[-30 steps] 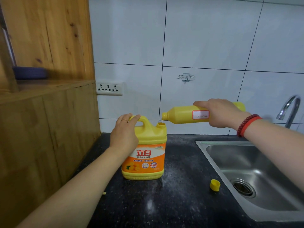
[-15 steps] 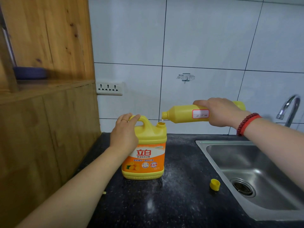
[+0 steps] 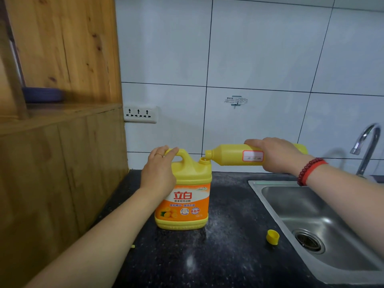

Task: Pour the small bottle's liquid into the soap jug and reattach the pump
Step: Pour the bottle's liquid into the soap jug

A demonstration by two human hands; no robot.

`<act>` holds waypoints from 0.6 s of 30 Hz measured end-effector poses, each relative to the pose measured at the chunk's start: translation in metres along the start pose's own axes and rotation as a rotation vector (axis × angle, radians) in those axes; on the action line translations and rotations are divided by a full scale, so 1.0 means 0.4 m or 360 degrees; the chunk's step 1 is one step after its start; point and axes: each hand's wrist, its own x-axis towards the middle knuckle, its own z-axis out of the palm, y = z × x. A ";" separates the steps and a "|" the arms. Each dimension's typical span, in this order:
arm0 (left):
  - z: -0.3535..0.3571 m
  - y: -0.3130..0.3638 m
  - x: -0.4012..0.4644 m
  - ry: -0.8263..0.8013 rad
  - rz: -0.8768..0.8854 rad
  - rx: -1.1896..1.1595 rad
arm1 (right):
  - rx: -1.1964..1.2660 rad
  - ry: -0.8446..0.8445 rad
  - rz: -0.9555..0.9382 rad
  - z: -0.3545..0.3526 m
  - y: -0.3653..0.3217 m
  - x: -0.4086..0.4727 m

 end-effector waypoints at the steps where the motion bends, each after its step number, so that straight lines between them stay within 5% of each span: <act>1: 0.000 0.000 0.000 0.0000 0.0000 -0.0001 | 0.0011 -0.0002 0.0006 0.004 0.001 -0.001; 18: 0.000 0.002 0.000 0.0001 -0.0006 -0.0006 | 0.0243 -0.0070 0.0136 0.047 0.003 -0.024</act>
